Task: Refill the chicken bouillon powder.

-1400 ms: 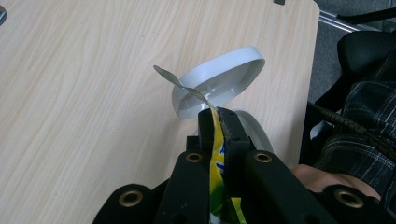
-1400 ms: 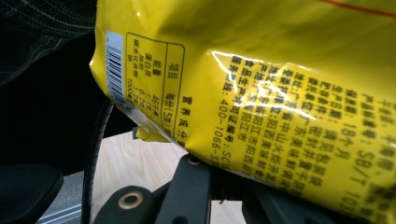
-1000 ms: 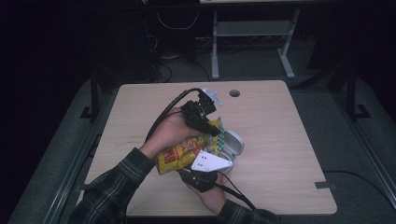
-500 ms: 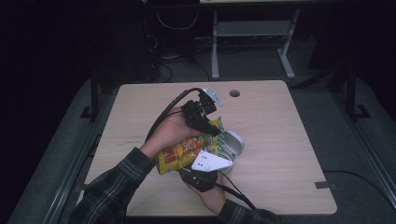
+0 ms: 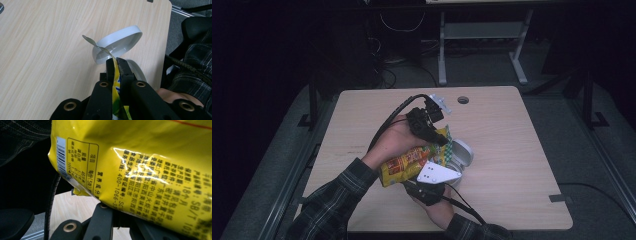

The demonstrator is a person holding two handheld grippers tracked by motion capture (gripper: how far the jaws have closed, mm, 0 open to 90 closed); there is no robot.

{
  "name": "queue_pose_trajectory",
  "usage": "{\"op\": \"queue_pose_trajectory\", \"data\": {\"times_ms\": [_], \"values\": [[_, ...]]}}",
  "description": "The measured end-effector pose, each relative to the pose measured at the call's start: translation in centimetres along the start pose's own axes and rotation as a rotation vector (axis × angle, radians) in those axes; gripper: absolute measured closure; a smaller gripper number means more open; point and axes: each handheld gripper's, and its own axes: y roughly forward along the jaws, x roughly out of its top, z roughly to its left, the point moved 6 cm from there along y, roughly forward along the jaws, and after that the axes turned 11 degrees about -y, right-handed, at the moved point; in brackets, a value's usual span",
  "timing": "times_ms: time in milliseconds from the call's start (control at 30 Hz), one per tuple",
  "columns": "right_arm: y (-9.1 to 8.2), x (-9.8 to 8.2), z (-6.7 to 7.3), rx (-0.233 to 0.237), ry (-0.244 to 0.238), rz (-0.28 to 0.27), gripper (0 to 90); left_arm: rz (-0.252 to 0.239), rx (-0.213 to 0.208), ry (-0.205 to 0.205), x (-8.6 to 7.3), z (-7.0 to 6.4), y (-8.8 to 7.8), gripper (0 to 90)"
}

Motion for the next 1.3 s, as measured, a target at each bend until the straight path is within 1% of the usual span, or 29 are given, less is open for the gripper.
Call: {"op": "queue_pose_trajectory", "data": {"times_ms": [300,1300], "values": [[0.0,-0.01,0.0,0.002,0.001,0.0,90.0,0.001,0.002,-0.007,0.0,0.02,0.04,89.7],[0.0,-0.04,-0.02,0.008,0.014,-0.003,90.0,0.01,0.008,-0.01,0.02,0.02,0.2,89.7]]}}
